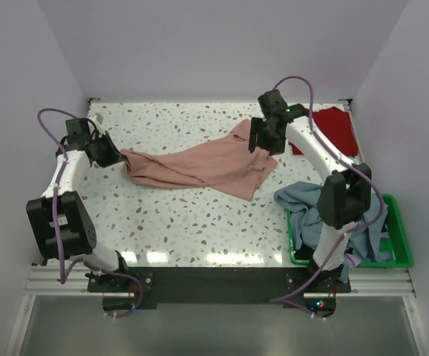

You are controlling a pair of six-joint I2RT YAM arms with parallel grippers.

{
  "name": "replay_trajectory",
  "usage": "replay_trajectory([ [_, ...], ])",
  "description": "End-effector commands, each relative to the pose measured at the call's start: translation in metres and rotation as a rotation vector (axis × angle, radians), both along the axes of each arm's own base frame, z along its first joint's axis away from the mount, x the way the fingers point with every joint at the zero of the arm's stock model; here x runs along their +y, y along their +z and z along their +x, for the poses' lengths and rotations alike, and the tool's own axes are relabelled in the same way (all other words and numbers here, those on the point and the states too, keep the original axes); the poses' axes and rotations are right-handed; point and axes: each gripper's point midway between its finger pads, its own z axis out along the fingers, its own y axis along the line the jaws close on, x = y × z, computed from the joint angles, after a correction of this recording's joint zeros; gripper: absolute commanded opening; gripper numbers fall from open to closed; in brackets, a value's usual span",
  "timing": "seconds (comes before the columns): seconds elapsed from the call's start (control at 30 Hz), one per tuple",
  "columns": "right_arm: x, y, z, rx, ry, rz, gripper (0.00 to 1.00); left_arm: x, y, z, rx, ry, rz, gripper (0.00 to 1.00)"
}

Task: Fold and stack the t-shirts
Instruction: Flatten the tshirt out

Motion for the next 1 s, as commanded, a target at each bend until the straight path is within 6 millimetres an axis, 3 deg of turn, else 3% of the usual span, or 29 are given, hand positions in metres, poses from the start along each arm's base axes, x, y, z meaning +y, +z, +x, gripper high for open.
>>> replay_trajectory([
  [0.0,0.037,-0.009,-0.061,0.056,0.152,0.035,0.66,-0.001,0.016,0.005,-0.072,-0.038,0.026,0.00],
  [0.07,0.040,-0.029,-0.085,0.116,0.160,0.036,0.62,0.000,0.014,0.004,-0.067,-0.040,0.029,0.00],
  [0.13,0.045,-0.038,-0.096,0.143,0.155,0.064,0.57,0.001,0.012,0.002,-0.062,-0.038,0.032,0.00],
  [0.23,0.041,-0.047,-0.101,0.170,0.165,0.035,0.52,0.000,0.004,0.000,-0.043,-0.046,0.036,0.00],
  [0.4,0.037,-0.080,-0.116,0.269,0.170,0.019,0.42,-0.004,-0.006,-0.008,-0.010,-0.062,0.056,0.00],
  [0.63,0.041,-0.100,-0.119,0.277,0.187,0.040,0.41,-0.019,-0.025,-0.017,0.050,-0.105,0.097,0.00],
  [0.97,0.041,-0.127,-0.117,0.295,0.186,0.028,0.41,-0.024,-0.040,-0.019,0.102,-0.109,0.145,0.00],
])
